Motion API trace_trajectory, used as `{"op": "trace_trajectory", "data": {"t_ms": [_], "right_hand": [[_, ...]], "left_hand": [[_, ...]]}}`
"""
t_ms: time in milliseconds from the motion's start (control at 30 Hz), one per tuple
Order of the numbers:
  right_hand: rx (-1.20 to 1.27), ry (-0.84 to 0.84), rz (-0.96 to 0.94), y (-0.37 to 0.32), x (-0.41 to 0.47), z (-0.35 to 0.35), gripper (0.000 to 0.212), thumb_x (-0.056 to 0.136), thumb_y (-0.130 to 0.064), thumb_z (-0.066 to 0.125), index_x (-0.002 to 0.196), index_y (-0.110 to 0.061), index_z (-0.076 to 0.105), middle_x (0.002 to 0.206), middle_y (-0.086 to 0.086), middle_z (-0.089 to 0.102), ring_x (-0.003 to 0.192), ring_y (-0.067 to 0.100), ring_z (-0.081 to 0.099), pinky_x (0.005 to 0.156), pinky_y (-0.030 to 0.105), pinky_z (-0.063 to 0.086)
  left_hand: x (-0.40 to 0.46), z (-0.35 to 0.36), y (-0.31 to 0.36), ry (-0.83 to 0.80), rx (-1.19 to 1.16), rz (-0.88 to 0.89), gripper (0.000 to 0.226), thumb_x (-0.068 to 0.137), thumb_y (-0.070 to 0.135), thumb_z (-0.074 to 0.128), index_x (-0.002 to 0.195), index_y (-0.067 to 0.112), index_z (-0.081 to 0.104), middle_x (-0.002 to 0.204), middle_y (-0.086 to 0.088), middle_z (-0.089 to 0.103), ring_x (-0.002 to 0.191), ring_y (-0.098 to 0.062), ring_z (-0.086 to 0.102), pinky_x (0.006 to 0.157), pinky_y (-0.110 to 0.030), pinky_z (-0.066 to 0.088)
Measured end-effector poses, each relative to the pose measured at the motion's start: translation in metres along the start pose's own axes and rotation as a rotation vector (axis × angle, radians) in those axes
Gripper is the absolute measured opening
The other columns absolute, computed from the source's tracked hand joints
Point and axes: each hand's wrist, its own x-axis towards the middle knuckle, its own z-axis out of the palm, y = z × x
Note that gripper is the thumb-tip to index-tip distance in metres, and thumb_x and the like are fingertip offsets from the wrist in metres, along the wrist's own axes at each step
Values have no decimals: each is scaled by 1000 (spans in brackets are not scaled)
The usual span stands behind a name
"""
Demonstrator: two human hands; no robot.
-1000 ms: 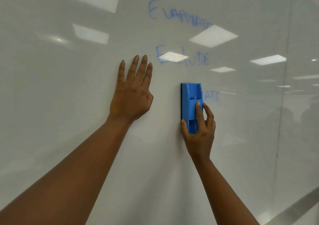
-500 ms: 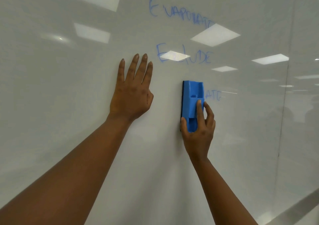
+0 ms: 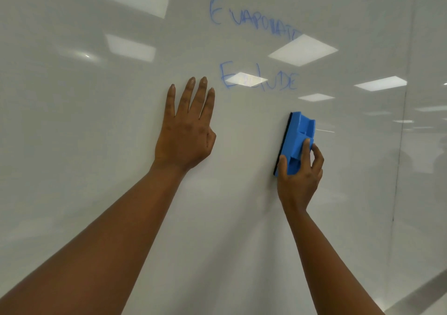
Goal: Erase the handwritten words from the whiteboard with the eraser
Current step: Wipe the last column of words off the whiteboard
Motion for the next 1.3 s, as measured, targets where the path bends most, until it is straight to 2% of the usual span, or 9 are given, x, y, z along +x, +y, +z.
{"op": "trace_trajectory", "data": {"t_ms": [167, 300, 433, 533, 767, 833, 967, 1067, 1300], "right_hand": [[-23, -53, -93, 9, -8, -5, 68, 84, -21, 65, 143, -20, 30, 141, 8, 36, 109, 9, 33, 83, 24, 36], [-38, -61, -92, 24, -8, -12, 69, 84, -21, 65, 143, -21, 29, 141, 9, 36, 112, 19, 39, 83, 25, 37], [-22, -15, 3, 25, 5, -9, 66, 86, -21, 63, 143, -22, 29, 141, 7, 35, 116, 26, 39, 85, 26, 35], [-10, 3, 32, 18, 9, -4, 65, 86, -22, 62, 143, -22, 30, 141, 6, 35, 117, 26, 39, 84, 25, 35], [-31, -47, -77, 27, -4, -10, 68, 85, -20, 65, 143, -21, 29, 141, 8, 36, 115, 22, 39, 83, 26, 38], [-28, -29, -39, 34, -4, -12, 67, 85, -19, 65, 142, -21, 31, 140, 8, 37, 115, 24, 40, 84, 27, 37], [-28, 39, 165, 39, 9, -11, 62, 87, -20, 61, 142, -21, 33, 140, 5, 36, 115, 29, 42, 83, 27, 35], [-37, 35, 208, 30, 21, -8, 61, 88, -24, 59, 142, -21, 32, 142, 5, 34, 116, 30, 41, 83, 27, 34], [-58, -60, -37, 12, -1, -6, 67, 87, -25, 61, 144, -24, 26, 143, 5, 33, 113, 22, 39, 78, 25, 37]], "left_hand": [[0, 0, 0, -7, 6, -4, 64, 85, 22, 19, 146, 4, 27, 154, -18, 20, 142, -34, 17, 114, -54, 9], [0, -1, 1, -6, 2, -6, 63, 85, 22, 19, 145, 3, 28, 153, -18, 21, 142, -34, 18, 114, -54, 10], [-1, -1, 1, -14, 9, -6, 63, 86, 22, 18, 146, 4, 27, 154, -18, 20, 142, -34, 17, 114, -54, 9], [-1, -1, 1, -10, 9, -7, 63, 86, 22, 19, 146, 4, 27, 153, -18, 21, 142, -35, 18, 114, -54, 10], [-1, 0, 1, -12, 5, -10, 63, 85, 22, 19, 146, 4, 27, 154, -18, 20, 142, -34, 17, 115, -54, 9], [-1, 0, 1, -13, 7, -9, 63, 85, 22, 20, 146, 4, 27, 154, -18, 20, 143, -34, 17, 115, -54, 8], [-1, 1, 1, -9, 16, -10, 63, 86, 22, 20, 146, 5, 26, 154, -18, 20, 142, -34, 17, 115, -54, 10], [-1, 1, 2, -9, 23, -10, 63, 86, 22, 20, 146, 5, 26, 154, -17, 20, 143, -34, 17, 115, -55, 11], [-2, 1, 1, -5, 10, -11, 62, 86, 21, 21, 146, 4, 27, 154, -18, 21, 142, -34, 17, 115, -54, 10]]}}
